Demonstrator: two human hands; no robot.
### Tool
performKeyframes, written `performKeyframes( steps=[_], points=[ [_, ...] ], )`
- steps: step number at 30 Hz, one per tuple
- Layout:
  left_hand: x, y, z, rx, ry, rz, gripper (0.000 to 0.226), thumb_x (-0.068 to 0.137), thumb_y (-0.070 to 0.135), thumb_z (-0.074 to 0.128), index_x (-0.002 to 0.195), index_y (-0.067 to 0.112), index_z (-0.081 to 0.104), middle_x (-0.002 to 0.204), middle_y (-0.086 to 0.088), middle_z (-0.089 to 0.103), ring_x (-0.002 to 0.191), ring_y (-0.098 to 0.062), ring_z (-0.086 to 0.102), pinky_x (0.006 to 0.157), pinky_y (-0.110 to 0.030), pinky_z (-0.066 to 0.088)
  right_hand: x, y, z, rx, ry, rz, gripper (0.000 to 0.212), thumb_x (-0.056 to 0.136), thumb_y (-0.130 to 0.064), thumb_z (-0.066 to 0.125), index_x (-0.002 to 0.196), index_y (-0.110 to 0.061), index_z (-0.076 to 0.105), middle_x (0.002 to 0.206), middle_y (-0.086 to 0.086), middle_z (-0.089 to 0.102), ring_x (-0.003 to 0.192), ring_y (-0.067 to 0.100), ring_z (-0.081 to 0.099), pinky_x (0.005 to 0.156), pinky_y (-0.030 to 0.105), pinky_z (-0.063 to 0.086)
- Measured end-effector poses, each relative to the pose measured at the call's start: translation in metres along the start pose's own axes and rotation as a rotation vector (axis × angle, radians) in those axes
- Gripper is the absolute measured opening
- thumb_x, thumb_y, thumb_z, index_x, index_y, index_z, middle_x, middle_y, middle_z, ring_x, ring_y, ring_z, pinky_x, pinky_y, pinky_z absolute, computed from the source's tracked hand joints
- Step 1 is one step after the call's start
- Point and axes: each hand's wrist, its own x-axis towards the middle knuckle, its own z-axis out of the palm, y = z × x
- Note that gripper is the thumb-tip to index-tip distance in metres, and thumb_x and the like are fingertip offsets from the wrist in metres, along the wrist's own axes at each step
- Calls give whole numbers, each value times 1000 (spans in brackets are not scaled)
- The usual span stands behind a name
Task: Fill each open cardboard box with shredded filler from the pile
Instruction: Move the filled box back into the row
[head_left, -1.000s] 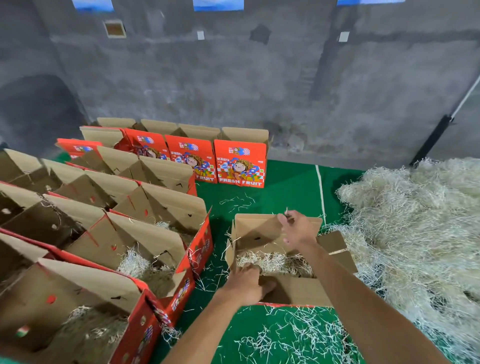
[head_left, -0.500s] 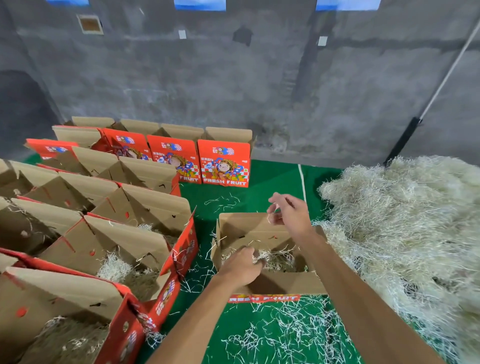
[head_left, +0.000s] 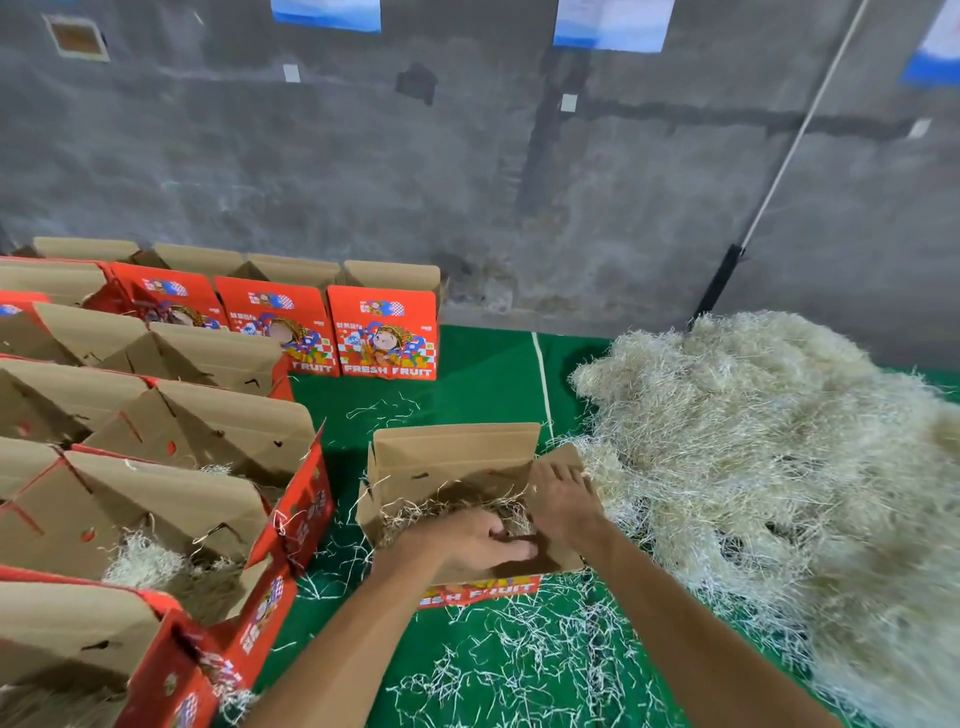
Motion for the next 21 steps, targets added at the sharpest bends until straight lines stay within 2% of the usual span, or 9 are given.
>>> performKeyframes(
  steps=[4, 7, 9, 11, 13, 14, 16, 19, 21],
  points=[
    [-1, 11, 4, -29, -22, 9, 54, 77, 69, 64, 112, 28, 58, 102, 1, 64, 89, -16, 63, 84, -38, 54, -4, 8, 3, 1, -20, -2, 50, 98, -32, 48, 143, -18, 35, 148, 11, 40, 140, 30, 32, 120, 54, 23],
    [-6, 17, 5, 46, -32, 15, 67, 69, 61, 78, 122, 28, 54, 102, 3, 62, 74, -10, 57, 65, -27, 47, -7, 13, 1, 47, 25, 35, 56, 96, -39, 52, 144, -15, 35, 146, 10, 39, 137, 29, 35, 118, 51, 25],
    [-7, 18, 8, 145, 20, 28, 55, 78, 43, 76, 126, 26, 54, 100, 4, 59, 68, -8, 52, 56, -24, 40, -8, 19, 3, 39, 46, 88, 68, 95, -48, 52, 149, -14, 29, 149, 11, 35, 139, 31, 33, 119, 51, 25],
    [-6, 18, 10, 176, 61, 32, 38, 89, 23, 64, 127, 22, 56, 99, 3, 57, 72, -9, 54, 59, -26, 45, -6, 25, 4, 143, 13, 154, 83, 92, -50, 59, 153, -11, 18, 149, 15, 34, 137, 34, 36, 115, 53, 34],
    [-7, 16, 10, 216, 74, 28, 36, 92, 11, 57, 126, 22, 60, 101, -1, 62, 82, -17, 61, 72, -33, 54, -4, 30, 4, 409, -11, 261, 91, 88, -46, 69, 151, -7, 17, 139, 20, 43, 121, 34, 54, 95, 46, 55],
    [-7, 15, 10, 249, 95, 31, 37, 91, 9, 57, 125, 22, 62, 104, -3, 66, 86, -20, 64, 80, -38, 56, -3, 33, 3, 472, -2, 296, 87, 89, -44, 70, 148, -5, 20, 129, 19, 52, 106, 29, 62, 77, 36, 60],
    [-7, 13, 9, 304, 181, 36, 36, 89, 8, 61, 123, 20, 66, 109, -4, 70, 93, -23, 67, 90, -40, 55, -1, 41, 0, 463, 56, 322, 66, 93, -39, 66, 138, -3, 32, 99, 9, 63, 77, 15, 66, 52, 20, 50],
    [-4, 12, 3, 385, 299, 45, 29, 88, 9, 67, 114, 19, 71, 99, -2, 72, 87, -20, 67, 95, -42, 53, 3, 43, -1, 507, 116, 352, 31, 94, -32, 64, 112, -9, 54, 80, 3, 64, 66, 13, 67, 51, 25, 56],
    [-2, 7, -2, 429, 356, 38, 23, 88, 11, 68, 108, 22, 73, 89, 2, 72, 83, -16, 67, 101, -42, 48, 3, 34, -1, 487, 160, 336, 22, 96, -36, 60, 96, -14, 62, 71, 1, 66, 56, 10, 66, 43, 23, 52]
  ],
)
